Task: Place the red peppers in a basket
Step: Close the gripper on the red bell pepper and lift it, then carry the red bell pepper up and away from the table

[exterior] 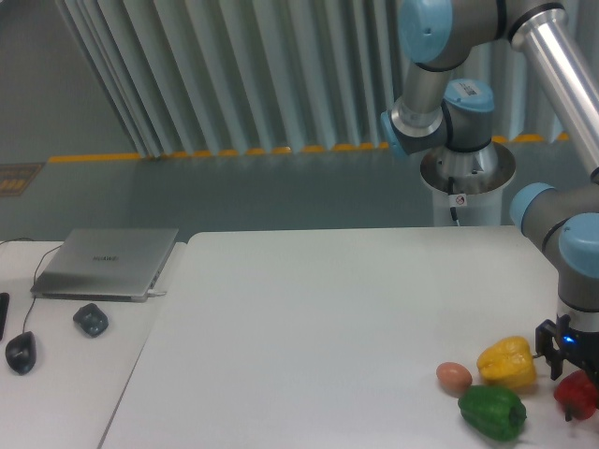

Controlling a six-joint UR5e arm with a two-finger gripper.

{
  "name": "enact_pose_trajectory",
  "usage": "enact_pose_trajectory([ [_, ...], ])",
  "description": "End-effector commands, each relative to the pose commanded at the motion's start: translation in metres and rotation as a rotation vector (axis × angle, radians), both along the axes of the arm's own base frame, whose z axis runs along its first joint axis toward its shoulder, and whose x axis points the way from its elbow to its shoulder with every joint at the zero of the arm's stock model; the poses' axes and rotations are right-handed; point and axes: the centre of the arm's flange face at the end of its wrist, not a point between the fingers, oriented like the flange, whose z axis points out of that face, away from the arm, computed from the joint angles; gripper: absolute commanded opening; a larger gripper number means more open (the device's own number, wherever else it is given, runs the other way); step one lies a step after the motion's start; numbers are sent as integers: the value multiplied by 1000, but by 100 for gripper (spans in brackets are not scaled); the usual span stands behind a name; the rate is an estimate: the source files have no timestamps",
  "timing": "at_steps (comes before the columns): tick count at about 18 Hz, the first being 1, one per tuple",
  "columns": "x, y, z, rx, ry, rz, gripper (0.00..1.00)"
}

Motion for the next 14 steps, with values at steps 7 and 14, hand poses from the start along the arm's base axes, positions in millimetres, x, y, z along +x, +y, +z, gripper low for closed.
enact_pose_trajectory([
  [7,6,-7,47,6,37,-87,55],
  [14,7,-32,83,-22,52,-264,55],
])
